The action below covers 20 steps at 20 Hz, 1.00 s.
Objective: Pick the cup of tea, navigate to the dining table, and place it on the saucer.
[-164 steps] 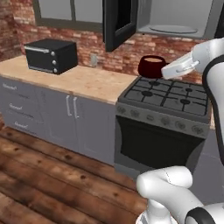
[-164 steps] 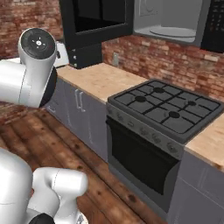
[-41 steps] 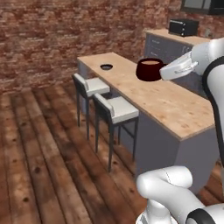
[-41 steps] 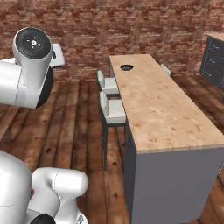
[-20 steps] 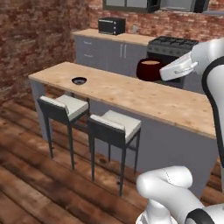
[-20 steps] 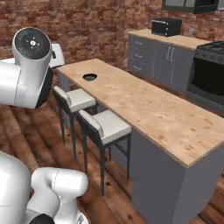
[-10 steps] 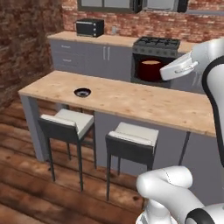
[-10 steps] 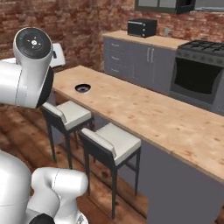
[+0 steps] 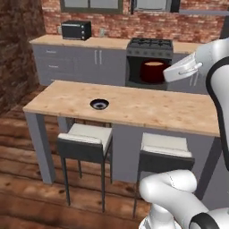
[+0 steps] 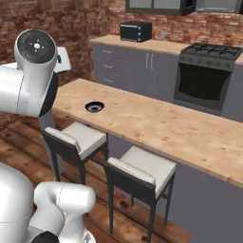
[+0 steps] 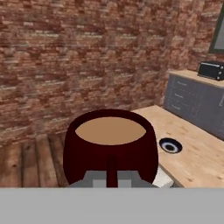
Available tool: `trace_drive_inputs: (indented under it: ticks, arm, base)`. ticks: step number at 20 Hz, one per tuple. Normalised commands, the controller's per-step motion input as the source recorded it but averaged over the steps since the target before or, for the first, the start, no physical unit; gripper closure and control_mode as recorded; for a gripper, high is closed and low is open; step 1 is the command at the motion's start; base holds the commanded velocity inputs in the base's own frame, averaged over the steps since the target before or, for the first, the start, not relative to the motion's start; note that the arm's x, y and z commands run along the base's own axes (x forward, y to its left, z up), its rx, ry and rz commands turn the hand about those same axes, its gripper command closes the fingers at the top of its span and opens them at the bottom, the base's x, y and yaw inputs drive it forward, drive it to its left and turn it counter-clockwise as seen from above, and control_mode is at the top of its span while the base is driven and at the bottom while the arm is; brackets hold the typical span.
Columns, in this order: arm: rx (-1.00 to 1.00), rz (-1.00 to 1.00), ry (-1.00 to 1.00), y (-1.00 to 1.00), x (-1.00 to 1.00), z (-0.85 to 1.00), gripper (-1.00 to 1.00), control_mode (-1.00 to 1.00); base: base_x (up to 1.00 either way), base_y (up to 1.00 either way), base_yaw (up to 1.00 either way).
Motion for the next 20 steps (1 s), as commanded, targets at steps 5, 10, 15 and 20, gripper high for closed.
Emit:
trace_drive_inputs:
  ticks: [5, 10, 15, 20]
  arm:
    - [0.0, 0.0, 0.0, 0.0, 0.0, 0.0, 1.0, 1.0]
    - [0.0, 0.0, 0.0, 0.0, 0.0, 0.0, 1.0, 1.0]
    - [0.0, 0.0, 0.0, 0.0, 0.0, 0.0, 1.0, 1.0]
    - [0.0, 0.0, 0.0, 0.0, 0.0, 0.0, 1.0, 1.0]
  base:
    - [0.38, 0.49, -0.31]
    - [0.42, 0.44, -0.29]
    - [0.47, 0.47, -0.26]
    - [0.55, 0.41, -0.26]
